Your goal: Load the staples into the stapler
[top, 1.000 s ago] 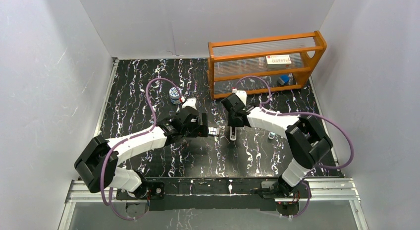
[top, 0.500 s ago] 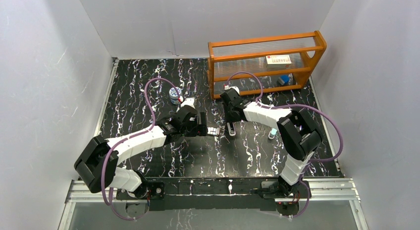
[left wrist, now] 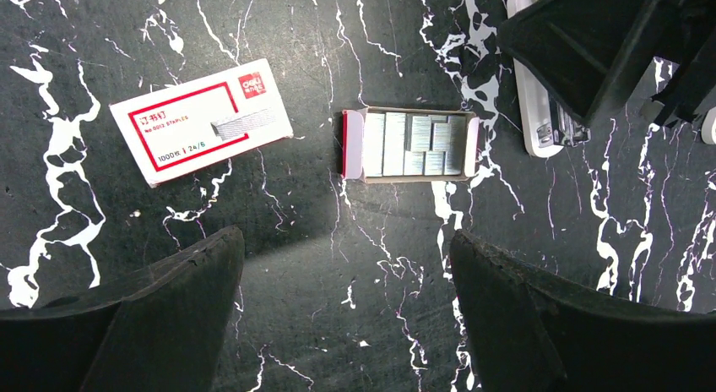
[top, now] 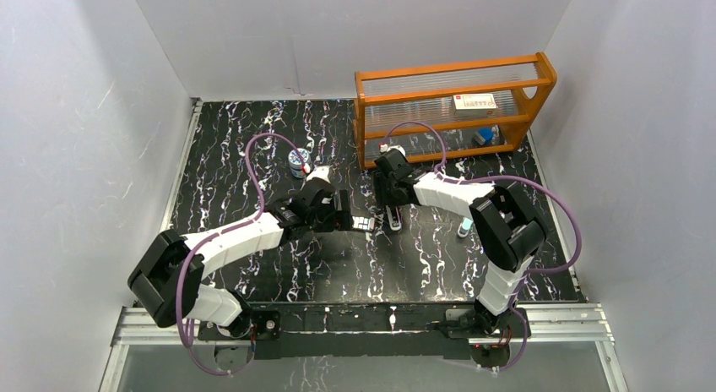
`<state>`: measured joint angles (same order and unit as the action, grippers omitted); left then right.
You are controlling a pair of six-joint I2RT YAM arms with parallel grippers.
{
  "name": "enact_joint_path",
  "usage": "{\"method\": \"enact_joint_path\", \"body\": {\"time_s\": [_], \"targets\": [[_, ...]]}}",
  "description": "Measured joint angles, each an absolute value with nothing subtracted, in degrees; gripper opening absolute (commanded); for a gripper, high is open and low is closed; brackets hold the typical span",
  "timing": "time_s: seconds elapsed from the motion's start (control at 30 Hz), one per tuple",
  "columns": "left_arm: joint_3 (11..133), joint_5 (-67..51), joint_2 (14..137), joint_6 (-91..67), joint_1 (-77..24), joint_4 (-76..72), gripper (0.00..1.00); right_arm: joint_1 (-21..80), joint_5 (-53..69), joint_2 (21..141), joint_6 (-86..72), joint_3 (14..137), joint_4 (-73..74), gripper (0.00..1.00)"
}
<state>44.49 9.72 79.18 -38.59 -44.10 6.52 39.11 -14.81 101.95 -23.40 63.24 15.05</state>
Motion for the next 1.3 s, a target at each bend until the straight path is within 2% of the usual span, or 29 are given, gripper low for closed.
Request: {"method": "enact_joint_path", "body": {"time_s": [0.17,0.47,0.67,0.87,1.1,1.3], "targets": [[44.5,9.6,79.2,-38.8,-43.6,6.5,0.88,39.0,-14.2,99.4,-23.6,62.8,15.5,0.77],[43.4,8.4,78.3,-40.1,-42.9,6.1,0.88,39.0,-15.5,82.2,-25.7,56.9,17.6,0.79],[41.7,7.4,76.2,-40.1,-42.6,5.1,0.88,35.5,-23.6,71.5,-33.1,52.0,28.1,0.82],[41.7,5.3,76.1,-40.1,-42.5,4.1,0.88,20.5,-28.4,66.3,-39.1,47.6,37.6,0.82],[41.7,4.2,75.7,-40.0,-42.5,4.0,0.88,15.2,-25.3,66.1,-39.5,42.3,38.6,0.76],[41.7,3.8,74.3,-39.9,-42.5,4.7,0.88,14.0,-20.5,70.7,-38.0,41.3,35.3,0.68]]}}
